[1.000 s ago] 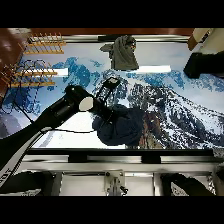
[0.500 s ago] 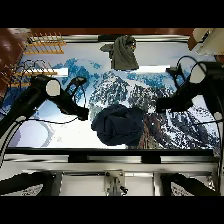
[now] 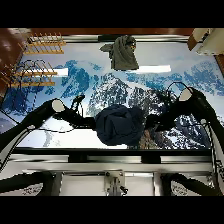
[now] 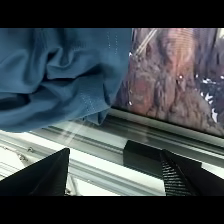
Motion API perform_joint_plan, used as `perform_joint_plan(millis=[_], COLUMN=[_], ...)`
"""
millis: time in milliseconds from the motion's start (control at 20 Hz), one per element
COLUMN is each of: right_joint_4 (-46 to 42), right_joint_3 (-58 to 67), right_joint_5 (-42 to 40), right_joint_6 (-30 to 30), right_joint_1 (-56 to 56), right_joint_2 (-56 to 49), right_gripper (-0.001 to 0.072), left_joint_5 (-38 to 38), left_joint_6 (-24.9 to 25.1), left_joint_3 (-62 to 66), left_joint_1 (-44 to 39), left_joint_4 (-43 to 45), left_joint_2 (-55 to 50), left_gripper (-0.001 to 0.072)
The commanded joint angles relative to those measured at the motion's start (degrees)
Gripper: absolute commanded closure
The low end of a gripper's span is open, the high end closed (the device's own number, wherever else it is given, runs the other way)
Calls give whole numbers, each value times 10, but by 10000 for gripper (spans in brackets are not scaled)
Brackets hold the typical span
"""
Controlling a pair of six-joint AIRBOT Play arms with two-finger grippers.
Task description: Fold the shirts.
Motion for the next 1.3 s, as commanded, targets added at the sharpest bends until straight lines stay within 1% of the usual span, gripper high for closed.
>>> perform_joint_plan(millis=[0,50,100,150,250,300,350,500,600,650,750,800,850,900,950,1000,1100,1150,1250], right_joint_4=[50,67,83,97,113,118,124,127,125,124,120,117,115,109,106,105,105,105,105], right_joint_3=[-43,-55,-66,-76,-95,-103,-110,-114,-114,-114,-114,-114,-114,-114,-114,-114,-114,-114,-113], right_joint_5=[-28,-40,-49,-59,-80,-88,-94,-110,-136,-149,-175,-180,-181,-180,-180,-180,-180,-182,-183], right_joint_6=[-10,-19,-25,-30,-30,-30,-30,-29,-29,-29,-24,-22,-22,-18,-15,-14,-14,-15,-25], right_joint_1=[-2,-2,-2,-2,-2,-2,-2,6,26,39,64,71,76,77,77,77,77,77,77], right_joint_2=[-1,-1,-1,-1,-1,-1,-1,-1,-2,-2,-2,-2,-1,-1,-1,-1,-1,-1,4], right_gripper=[37,38,38,37,38,38,38,37,38,38,39,53,167,306,405,473,644,644,644], left_joint_5=[57,64,69,73,85,92,97,100,100,100,100,100,100,100,101,101,101,101,100], left_joint_6=[12,11,12,12,11,11,12,12,12,12,12,12,12,12,12,12,14,17,49], left_joint_3=[-12,-12,-12,-12,-12,-12,-12,-12,-12,-12,-12,-12,-12,-12,-12,-12,-12,-12,-4], left_joint_1=[2,2,2,2,2,2,2,2,2,2,2,2,2,2,2,2,2,2,2], left_joint_4=[-23,-27,-31,-34,-40,-45,-51,-53,-53,-53,-53,-53,-53,-53,-53,-53,-52,-52,-52], left_joint_2=[-23,-27,-30,-31,-31,-31,-31,-31,-31,-31,-31,-31,-31,-31,-31,-31,-30,-29,-26], left_gripper=[65,89,215,276,277,327,349,545,621,675,675,675,675,675,675,676,676,676,676])
